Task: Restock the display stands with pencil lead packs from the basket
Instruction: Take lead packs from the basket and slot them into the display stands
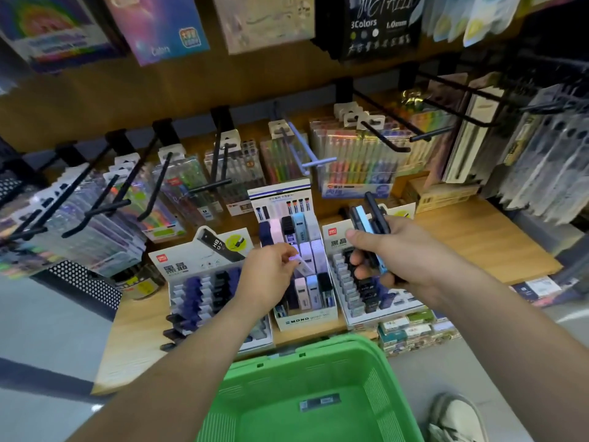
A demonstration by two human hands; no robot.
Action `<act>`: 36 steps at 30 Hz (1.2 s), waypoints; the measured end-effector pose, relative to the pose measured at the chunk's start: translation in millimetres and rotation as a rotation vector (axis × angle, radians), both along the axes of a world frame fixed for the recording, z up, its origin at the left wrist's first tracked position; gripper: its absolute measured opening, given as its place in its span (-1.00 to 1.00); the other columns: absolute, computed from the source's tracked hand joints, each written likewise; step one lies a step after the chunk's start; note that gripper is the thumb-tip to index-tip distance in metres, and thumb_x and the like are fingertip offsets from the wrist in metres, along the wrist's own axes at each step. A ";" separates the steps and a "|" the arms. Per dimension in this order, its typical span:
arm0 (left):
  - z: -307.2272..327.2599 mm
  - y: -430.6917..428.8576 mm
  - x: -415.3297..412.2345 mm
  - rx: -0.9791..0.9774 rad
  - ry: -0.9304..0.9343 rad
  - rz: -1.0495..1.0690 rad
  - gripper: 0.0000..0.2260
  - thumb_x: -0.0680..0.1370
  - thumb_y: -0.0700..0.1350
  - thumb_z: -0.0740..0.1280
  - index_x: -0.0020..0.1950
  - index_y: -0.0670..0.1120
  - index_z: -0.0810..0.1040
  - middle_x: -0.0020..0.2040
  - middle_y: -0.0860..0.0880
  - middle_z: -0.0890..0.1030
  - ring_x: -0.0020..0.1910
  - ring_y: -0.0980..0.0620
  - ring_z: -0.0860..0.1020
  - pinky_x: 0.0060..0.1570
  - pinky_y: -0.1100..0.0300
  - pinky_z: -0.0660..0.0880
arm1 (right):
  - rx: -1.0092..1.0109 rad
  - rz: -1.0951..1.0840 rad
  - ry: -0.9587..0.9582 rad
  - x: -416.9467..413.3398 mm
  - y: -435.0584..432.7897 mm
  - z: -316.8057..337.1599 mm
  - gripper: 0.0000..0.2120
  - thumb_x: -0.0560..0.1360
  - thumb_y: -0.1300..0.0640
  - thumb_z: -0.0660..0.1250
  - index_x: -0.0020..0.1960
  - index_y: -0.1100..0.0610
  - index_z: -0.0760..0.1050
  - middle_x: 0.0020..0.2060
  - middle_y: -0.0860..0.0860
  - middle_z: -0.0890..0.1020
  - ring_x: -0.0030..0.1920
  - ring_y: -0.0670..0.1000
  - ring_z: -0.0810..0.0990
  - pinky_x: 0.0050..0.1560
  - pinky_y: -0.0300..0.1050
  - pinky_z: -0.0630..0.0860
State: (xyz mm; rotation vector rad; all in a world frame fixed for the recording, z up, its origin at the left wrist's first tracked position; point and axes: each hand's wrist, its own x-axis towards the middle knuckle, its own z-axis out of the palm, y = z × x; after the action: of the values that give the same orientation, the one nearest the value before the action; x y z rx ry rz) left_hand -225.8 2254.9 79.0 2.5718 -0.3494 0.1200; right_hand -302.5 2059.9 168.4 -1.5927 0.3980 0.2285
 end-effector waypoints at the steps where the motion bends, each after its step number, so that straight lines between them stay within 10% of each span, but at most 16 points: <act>1: -1.6 -1.5 0.4 0.020 -0.010 -0.018 -0.83 0.54 -0.08 0.38 0.10 -0.06 0.66 -0.04 -0.02 0.69 -0.11 0.05 0.61 0.00 0.15 0.56 | 0.007 -0.002 0.001 0.3 0.0 0.8 -0.90 0.57 0.07 0.37 0.02 0.07 0.49 -0.44 -0.03 0.59 -0.45 -0.05 0.60 -0.60 -0.29 0.29; 16: -15.0 -14.4 4.8 0.107 -0.140 -0.120 -0.83 0.57 -0.17 0.32 0.08 -0.07 0.68 0.03 -0.01 0.63 0.03 -0.03 0.51 0.06 0.21 0.41 | 0.163 -0.028 0.045 1.3 -5.9 1.0 -0.93 0.58 0.11 0.35 0.02 0.10 0.50 -0.39 0.01 0.58 -0.48 -0.08 0.49 -0.62 -0.31 0.24; 25: 37.0 -1.3 -41.0 -0.841 0.515 0.146 -0.77 0.57 -0.33 0.27 -0.06 -0.07 0.67 -0.15 -0.08 0.69 -0.28 0.09 0.59 -0.27 0.28 0.54 | 0.101 0.115 0.106 1.2 4.1 -4.4 -0.85 0.56 0.10 0.38 0.09 0.15 0.56 -0.33 0.02 0.57 -0.50 -0.10 0.50 -0.63 -0.33 0.21; 29: 50.2 -5.8 -59.2 -1.044 0.677 -0.068 -0.75 0.52 -0.17 0.36 0.19 -0.08 0.60 -0.07 -0.13 0.68 -0.20 -0.03 0.60 -0.14 0.09 0.59 | 0.103 0.309 0.150 -3.4 15.1 -4.4 -0.81 0.54 0.08 0.39 0.09 0.16 0.57 -0.32 0.06 0.67 -0.43 -0.05 0.59 -0.63 -0.34 0.21; 36: 43.3 -2.0 -69.4 -1.065 0.530 0.029 -0.77 0.30 -0.09 0.49 -0.06 -0.06 0.71 -0.08 -0.13 0.70 -0.15 -0.01 0.63 -0.19 0.23 0.57 | 0.085 0.384 0.186 -1.8 16.2 -5.7 -0.80 0.55 0.08 0.38 0.11 0.15 0.55 -0.24 0.12 0.71 -0.45 -0.06 0.56 -0.65 -0.35 0.20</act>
State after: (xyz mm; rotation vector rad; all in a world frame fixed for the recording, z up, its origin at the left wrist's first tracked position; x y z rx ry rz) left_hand -295.2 2252.9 122.4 1.4700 -0.0105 -0.2912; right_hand -304.3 2076.1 162.7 -1.5596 0.2180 0.6824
